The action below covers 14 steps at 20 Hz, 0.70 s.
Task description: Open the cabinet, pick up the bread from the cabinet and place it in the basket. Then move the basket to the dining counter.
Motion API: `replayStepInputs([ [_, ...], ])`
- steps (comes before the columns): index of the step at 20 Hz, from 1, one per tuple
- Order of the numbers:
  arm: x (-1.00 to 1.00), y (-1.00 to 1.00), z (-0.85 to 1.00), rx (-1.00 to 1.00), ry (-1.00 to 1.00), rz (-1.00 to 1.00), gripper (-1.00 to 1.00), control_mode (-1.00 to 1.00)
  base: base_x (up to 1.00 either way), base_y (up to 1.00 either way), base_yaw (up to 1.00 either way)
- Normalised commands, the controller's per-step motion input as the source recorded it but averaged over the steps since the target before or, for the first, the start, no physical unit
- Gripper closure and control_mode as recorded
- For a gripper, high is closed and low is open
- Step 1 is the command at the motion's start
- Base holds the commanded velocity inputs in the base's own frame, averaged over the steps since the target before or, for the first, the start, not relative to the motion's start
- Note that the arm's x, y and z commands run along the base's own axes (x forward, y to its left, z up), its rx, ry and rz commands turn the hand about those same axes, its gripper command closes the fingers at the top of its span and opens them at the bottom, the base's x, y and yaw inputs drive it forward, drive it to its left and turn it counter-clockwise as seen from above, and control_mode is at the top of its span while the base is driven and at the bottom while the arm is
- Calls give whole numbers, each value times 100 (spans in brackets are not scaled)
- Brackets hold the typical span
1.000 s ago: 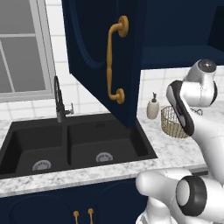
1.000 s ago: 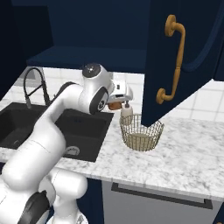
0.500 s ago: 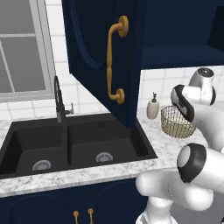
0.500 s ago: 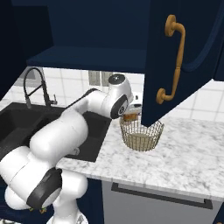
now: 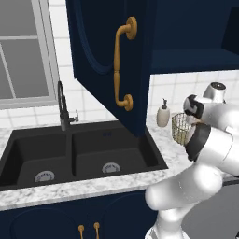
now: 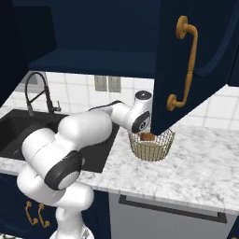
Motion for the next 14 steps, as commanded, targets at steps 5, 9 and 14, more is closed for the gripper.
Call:
replayStepInputs([
  [5,52,-31,-47,9,12,0,100,-100,0,0,0],
  [9,50,-13,-33,1,8,0,100,-100,0,0,0],
  [14,57,-3,-30,0,6,0,100,-100,0,0,0],
])
